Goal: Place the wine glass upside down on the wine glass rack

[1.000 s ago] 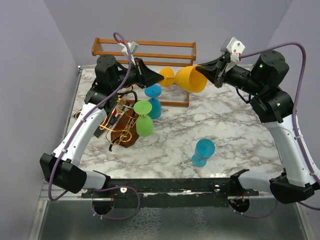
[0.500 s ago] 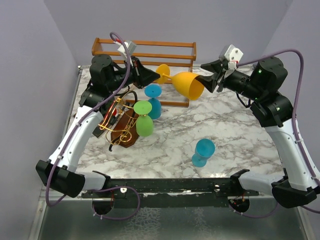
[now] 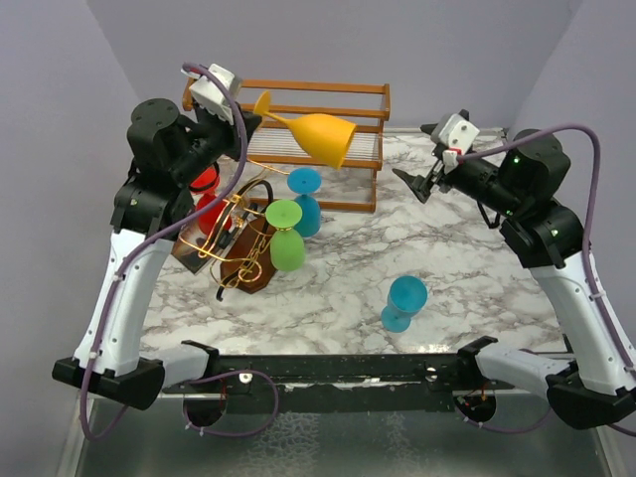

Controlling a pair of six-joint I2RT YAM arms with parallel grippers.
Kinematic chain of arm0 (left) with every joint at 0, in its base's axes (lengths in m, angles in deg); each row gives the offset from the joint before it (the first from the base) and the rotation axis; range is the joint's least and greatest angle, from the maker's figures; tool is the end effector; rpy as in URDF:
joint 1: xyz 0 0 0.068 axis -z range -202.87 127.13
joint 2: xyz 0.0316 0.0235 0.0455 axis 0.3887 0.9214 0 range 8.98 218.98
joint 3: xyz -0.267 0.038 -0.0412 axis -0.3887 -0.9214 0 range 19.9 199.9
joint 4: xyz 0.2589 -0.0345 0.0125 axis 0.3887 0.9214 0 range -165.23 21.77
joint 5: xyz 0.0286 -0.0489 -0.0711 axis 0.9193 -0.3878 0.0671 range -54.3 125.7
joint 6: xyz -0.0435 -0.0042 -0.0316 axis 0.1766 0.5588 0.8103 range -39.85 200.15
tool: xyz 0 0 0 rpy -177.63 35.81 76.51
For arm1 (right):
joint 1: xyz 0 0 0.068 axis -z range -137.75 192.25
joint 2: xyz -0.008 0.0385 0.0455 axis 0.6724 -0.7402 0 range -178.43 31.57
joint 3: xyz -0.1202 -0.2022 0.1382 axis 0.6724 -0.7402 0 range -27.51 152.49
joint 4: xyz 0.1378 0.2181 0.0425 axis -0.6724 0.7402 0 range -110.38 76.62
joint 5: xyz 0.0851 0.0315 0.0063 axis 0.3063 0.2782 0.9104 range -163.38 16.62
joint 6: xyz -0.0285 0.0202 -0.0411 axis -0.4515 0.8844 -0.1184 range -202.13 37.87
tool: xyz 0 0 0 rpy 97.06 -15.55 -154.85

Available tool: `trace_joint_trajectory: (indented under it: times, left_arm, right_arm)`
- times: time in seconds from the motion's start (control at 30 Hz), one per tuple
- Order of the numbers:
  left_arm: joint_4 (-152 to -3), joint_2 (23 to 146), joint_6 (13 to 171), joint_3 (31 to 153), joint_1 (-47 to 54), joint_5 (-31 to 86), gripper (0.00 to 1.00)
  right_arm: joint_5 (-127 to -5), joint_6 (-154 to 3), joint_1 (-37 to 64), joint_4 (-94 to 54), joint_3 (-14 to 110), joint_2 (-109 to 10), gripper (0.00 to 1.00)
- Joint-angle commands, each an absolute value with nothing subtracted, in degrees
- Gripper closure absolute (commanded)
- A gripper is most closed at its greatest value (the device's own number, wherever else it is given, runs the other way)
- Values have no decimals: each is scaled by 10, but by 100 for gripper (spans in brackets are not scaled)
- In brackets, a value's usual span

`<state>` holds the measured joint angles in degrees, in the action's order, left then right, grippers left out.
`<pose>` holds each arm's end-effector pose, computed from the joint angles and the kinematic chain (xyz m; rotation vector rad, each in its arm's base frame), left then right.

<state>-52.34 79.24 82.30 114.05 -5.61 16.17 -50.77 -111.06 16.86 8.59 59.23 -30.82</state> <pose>0.2239 -0.0819 0.5180 0.4743 1.5059 -0.5307 0.1772 0.0992 0.4945 -1.0085 1.3093 0.2783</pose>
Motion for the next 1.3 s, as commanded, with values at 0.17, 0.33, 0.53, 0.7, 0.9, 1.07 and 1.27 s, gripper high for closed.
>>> trace_joint_trajectory:
  times: [0.17,0.33,0.53,0.7,0.9,1.07,1.27]
  left_arm:
    - [-428,737,558,1205,-83,411,100]
    - [-411,717,496,1210,-130,486,100]
    - [-407,692,462,1214,-189,564,100]
    - [-413,678,411,1196,-227,634,100]
    - [-472,667,301,1116,-253,762,100]
    - [-478,664,246,1078,-278,804,100]
    - [-389,666,190,1052,-286,790,100]
  right_arm:
    - [-500,-1187,172,68,460,-285,15]
    - [-494,-1155,171,17,384,-275,15]
    - [-498,-1129,171,-23,332,-265,15]
    - [-506,-1122,171,-35,314,-255,15]
    - [-503,-1123,171,-39,295,-239,15]
    - [-501,-1124,171,-41,286,-225,15]
    - [-500,-1129,171,-45,281,-226,15]
